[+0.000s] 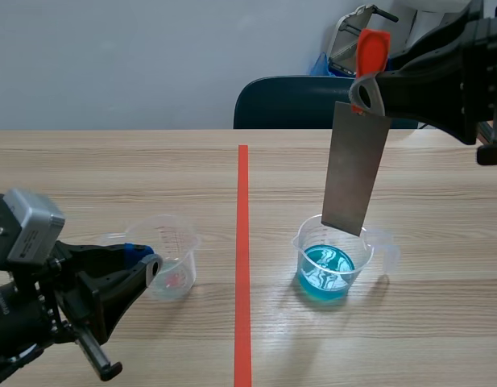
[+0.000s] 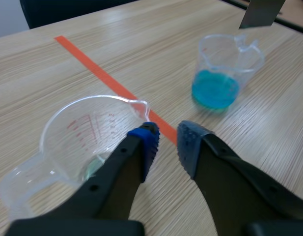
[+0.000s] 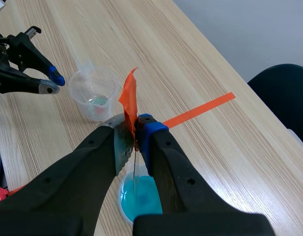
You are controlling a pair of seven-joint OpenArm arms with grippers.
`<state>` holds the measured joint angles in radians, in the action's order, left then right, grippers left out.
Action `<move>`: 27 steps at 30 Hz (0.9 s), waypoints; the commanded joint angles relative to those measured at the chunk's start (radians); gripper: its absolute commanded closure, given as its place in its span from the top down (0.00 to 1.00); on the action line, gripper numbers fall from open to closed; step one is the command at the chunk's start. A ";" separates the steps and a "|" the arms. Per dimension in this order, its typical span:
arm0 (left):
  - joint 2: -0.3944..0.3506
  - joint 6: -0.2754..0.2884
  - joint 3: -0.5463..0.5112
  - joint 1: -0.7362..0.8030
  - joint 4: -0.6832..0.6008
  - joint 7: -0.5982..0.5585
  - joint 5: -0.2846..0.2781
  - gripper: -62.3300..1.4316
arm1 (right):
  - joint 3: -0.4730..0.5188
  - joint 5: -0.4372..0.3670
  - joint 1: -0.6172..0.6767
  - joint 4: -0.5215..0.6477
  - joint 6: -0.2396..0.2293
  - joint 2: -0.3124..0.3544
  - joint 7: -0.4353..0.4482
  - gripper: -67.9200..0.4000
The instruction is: Do the redox reaction experiment
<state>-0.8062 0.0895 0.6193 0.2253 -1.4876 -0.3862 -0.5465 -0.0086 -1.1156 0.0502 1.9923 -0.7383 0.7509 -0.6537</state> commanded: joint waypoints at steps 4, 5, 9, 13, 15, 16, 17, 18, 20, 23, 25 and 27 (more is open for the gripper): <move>0.057 0.003 0.027 -0.091 -0.013 0.012 0.035 0.13 | 0.010 -0.014 -0.012 0.009 -0.007 0.008 0.016 0.01; 0.072 0.003 0.041 -0.117 -0.013 0.036 0.047 0.13 | 0.010 -0.014 -0.012 0.009 -0.007 0.008 0.016 0.01; 0.145 0.002 0.116 -0.235 -0.010 0.136 0.069 0.11 | 0.010 -0.014 -0.012 0.009 -0.007 0.008 0.016 0.01; 0.227 0.001 0.200 -0.351 0.026 0.200 0.069 0.08 | 0.010 -0.014 -0.012 0.009 -0.007 0.008 0.016 0.01; 0.272 -0.001 0.238 -0.403 0.076 0.217 0.068 0.09 | 0.010 -0.014 -0.012 0.009 -0.007 0.008 0.016 0.01; 0.294 -0.001 0.256 -0.426 0.107 0.219 0.068 0.09 | 0.010 -0.014 -0.012 0.009 -0.007 0.008 0.016 0.01; 0.316 -0.001 0.271 -0.445 0.138 0.219 0.068 0.09 | 0.010 -0.014 -0.012 0.009 -0.007 0.008 0.016 0.01; 0.339 -0.001 0.284 -0.463 0.171 0.219 0.068 0.09 | 0.010 -0.014 -0.012 0.009 -0.007 0.008 0.016 0.01; 0.383 -0.001 0.299 -0.492 0.235 0.217 0.068 0.09 | 0.010 -0.014 -0.012 0.009 -0.007 0.008 0.016 0.01; 0.432 -0.001 0.312 -0.523 0.311 0.210 0.063 0.09 | 0.010 -0.014 -0.012 0.009 -0.007 0.008 0.016 0.01; 0.445 -0.001 0.312 -0.528 0.335 0.196 0.063 0.09 | 0.010 -0.014 -0.012 0.009 -0.007 0.008 0.016 0.01; 0.442 -0.001 0.312 -0.528 0.336 0.187 0.064 0.09 | 0.010 -0.014 -0.012 0.009 -0.007 0.008 0.016 0.01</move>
<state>-0.3523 0.0860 0.9356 -0.3019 -1.1030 -0.1787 -0.4763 -0.0086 -1.1156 0.0502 1.9923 -0.7380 0.7509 -0.6533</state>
